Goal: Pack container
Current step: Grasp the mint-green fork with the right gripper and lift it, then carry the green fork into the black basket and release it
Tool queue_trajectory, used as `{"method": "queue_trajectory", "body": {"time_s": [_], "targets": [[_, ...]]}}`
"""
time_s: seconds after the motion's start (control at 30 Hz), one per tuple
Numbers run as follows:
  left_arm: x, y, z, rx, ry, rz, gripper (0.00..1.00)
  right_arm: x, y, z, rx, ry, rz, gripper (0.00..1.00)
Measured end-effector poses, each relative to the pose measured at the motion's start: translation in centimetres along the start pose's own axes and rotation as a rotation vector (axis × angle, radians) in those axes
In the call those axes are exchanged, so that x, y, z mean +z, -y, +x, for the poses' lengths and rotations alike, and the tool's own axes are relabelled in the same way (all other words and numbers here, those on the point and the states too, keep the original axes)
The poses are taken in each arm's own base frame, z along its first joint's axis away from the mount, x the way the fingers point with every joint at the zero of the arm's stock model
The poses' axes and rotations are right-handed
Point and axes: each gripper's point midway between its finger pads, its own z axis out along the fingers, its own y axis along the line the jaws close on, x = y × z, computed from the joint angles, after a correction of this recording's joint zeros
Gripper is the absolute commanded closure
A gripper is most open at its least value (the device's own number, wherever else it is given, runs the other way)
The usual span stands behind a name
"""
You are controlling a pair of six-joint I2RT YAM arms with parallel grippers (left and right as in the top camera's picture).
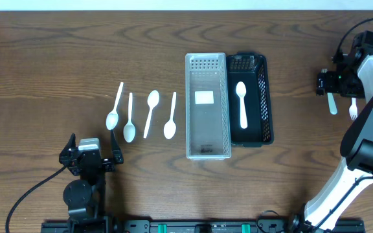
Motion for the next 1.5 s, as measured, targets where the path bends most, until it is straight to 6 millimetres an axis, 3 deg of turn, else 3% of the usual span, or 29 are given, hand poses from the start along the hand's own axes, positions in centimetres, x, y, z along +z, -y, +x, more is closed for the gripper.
{"method": "queue_trajectory", "body": {"time_s": [0.2,0.4,0.5,0.83,1.13,1.27,1.43,1.5], "targets": [[0.0,0.0,0.0,0.000,0.000,0.000,0.02,3.2,-1.1,1.3,-0.064,-0.077,-0.055,0.01],[0.0,0.0,0.0,0.000,0.000,0.000,0.02,3.6,-1.5,1.2,-0.078,-0.083,-0.085,0.01],[0.0,0.0,0.0,0.000,0.000,0.000,0.02,3.6,-1.5,1.1,-0.087,-0.082,-0.086,0.19],[0.0,0.0,0.0,0.000,0.000,0.000,0.02,3.7,-1.3,0.4,-0.094,-0.058,-0.082,0.95],[0.0,0.0,0.0,0.000,0.000,0.000,0.02,3.2,-1.3,0.6,-0.049,-0.130,-0.096,0.99],[0.0,0.0,0.0,0.000,0.000,0.000,0.02,1.1,-1.5,-0.4,-0.017,-0.160,-0.119,0.99],[0.0,0.0,0.0,0.000,0.000,0.000,0.02,-6.0,-3.7,-4.3,0.005,-0.054,-0.183,0.99],[0.0,0.0,0.0,0.000,0.000,0.000,0.02,-9.2,-5.6,-5.0,-0.001,-0.023,-0.219,0.99]]}}
